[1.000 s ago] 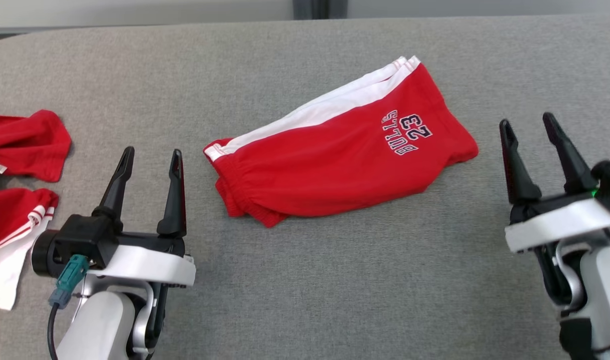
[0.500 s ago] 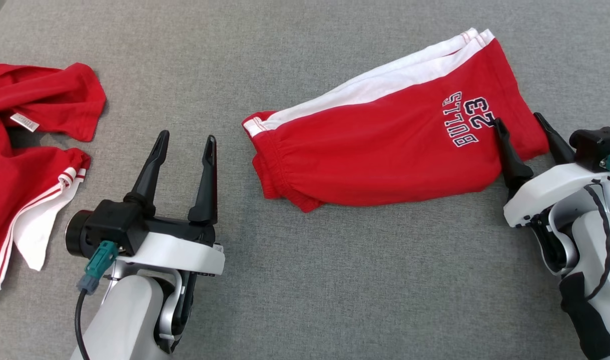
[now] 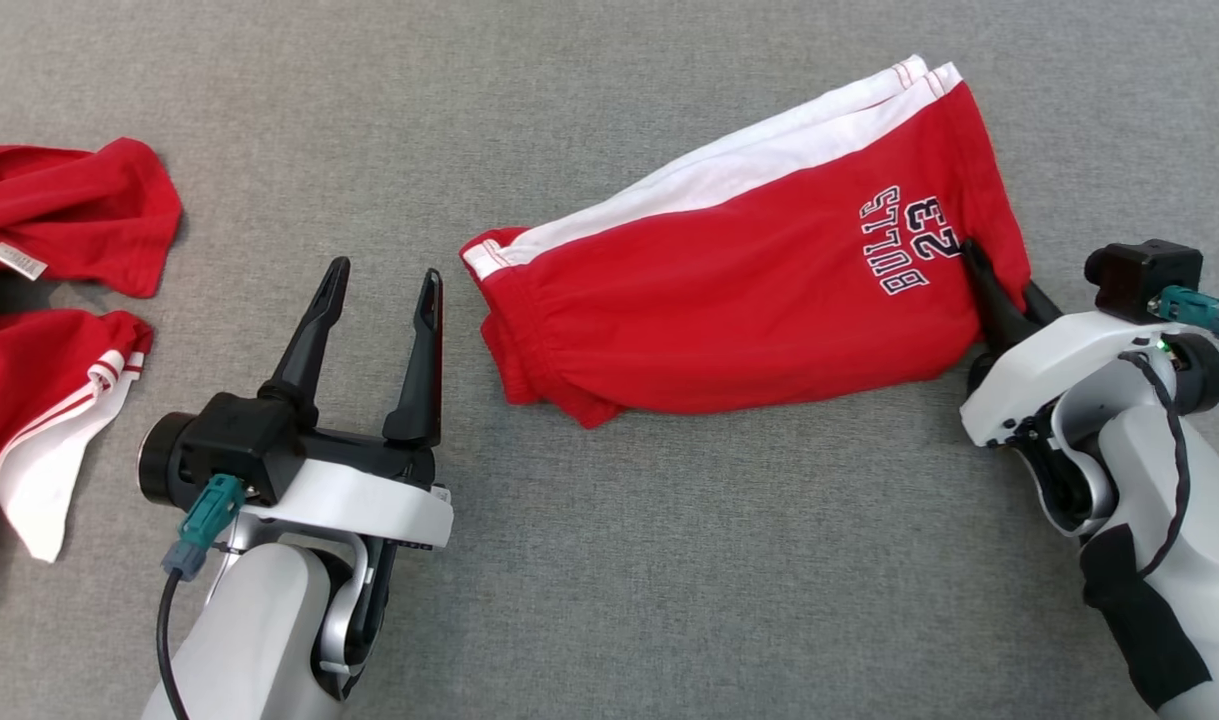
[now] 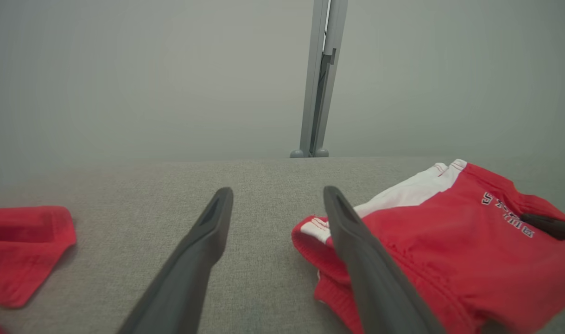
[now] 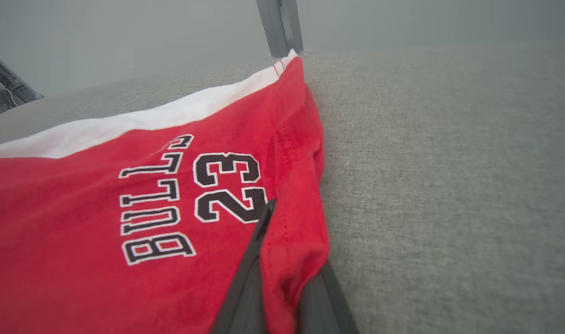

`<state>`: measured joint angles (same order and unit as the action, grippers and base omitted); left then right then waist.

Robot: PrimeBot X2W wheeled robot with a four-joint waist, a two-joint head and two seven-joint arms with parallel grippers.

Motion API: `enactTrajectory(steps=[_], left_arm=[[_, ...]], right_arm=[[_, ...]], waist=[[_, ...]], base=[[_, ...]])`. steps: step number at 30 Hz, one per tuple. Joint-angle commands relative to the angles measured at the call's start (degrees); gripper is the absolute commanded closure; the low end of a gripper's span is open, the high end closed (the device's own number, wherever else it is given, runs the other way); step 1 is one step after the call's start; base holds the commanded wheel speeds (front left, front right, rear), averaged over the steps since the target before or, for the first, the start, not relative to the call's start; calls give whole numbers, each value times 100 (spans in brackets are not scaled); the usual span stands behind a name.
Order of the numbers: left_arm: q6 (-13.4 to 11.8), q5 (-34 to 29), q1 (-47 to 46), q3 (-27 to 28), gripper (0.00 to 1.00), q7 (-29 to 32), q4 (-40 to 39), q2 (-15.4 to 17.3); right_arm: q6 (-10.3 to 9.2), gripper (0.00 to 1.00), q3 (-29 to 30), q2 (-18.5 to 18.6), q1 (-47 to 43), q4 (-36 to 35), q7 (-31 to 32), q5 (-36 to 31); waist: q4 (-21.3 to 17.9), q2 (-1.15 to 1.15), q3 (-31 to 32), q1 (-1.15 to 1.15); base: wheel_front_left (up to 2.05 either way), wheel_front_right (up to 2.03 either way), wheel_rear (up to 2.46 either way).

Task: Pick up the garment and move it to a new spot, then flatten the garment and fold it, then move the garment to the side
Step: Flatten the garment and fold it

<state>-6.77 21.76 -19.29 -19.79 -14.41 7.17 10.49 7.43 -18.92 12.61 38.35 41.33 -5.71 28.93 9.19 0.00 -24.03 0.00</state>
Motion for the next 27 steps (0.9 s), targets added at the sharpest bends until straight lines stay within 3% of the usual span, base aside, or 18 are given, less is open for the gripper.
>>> enactTrajectory(steps=[1, 11, 21, 27], left_arm=[[2, -22, -117, 22, 0, -33, -1, 59], [-54, 1, 91, 11, 0, -14, -34, 115], [-146, 30, 345, 64, 0, 115, -181, 320], [-213, 22, 521, 54, 0, 258, -368, 456]], right_arm=[[12, 100, -128, -69, -287, 128, 85, 104], [5, 100, -48, -55, -900, -453, -579, 811], [4, 100, 696, -256, -2381, -1147, -866, 940], [5, 100, 1087, -451, -2827, -1383, -861, 905]], waist=[[-48, 0, 14, 0], [-351, 0, 212, 0], [-699, 0, 530, 0], [-899, 0, 664, 0]], base=[[0, 0, 0], [0, 0, 0], [0, 0, 0], [0, 0, 0]])
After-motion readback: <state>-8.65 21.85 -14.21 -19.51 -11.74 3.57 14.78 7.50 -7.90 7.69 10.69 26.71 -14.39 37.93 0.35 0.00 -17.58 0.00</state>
